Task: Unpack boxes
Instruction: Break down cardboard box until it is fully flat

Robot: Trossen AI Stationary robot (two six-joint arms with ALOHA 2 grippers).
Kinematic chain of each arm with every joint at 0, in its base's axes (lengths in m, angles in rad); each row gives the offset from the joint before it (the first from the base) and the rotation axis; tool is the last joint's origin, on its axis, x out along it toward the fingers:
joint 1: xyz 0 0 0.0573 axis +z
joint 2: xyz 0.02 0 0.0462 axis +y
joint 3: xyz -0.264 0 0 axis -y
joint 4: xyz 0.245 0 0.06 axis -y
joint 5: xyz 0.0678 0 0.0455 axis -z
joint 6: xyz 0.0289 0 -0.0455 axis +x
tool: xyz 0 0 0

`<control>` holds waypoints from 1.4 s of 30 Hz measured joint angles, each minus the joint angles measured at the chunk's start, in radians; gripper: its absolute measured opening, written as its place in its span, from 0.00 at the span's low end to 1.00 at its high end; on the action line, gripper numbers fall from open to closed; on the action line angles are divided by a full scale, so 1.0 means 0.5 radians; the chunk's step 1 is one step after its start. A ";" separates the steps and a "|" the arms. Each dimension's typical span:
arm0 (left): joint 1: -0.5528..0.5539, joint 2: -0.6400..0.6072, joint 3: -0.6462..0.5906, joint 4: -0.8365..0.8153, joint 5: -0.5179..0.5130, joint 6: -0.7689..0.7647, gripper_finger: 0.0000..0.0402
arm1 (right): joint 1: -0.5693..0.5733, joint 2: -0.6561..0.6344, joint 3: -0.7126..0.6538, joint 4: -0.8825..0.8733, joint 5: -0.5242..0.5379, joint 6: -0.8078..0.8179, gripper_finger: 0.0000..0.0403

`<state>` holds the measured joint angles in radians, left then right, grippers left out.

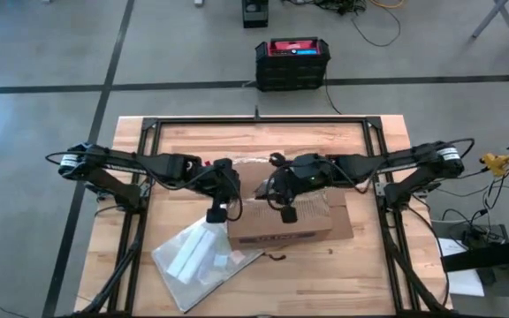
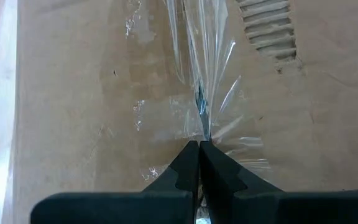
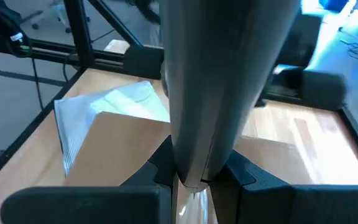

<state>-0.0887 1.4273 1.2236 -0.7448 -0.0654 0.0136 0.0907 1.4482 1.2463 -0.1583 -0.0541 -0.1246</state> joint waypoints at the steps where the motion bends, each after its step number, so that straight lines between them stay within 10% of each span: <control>1: 0.000 -0.005 0.009 -0.016 0.000 -0.002 0.00 | -0.010 0.020 -0.032 0.074 -0.035 0.000 0.10; 23: -0.078 -0.134 -0.127 0.127 -0.003 -0.087 0.00 | -0.182 0.221 -0.557 1.472 -0.378 0.173 0.10; 42: -0.105 -0.144 -0.134 0.121 0.007 -0.170 0.00 | -0.221 0.571 -0.338 1.497 -0.476 0.215 0.10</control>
<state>-0.1410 1.3552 1.1566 -0.6842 -0.0620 -0.0714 -0.0196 1.7337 1.0775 0.5902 -0.2920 -0.0172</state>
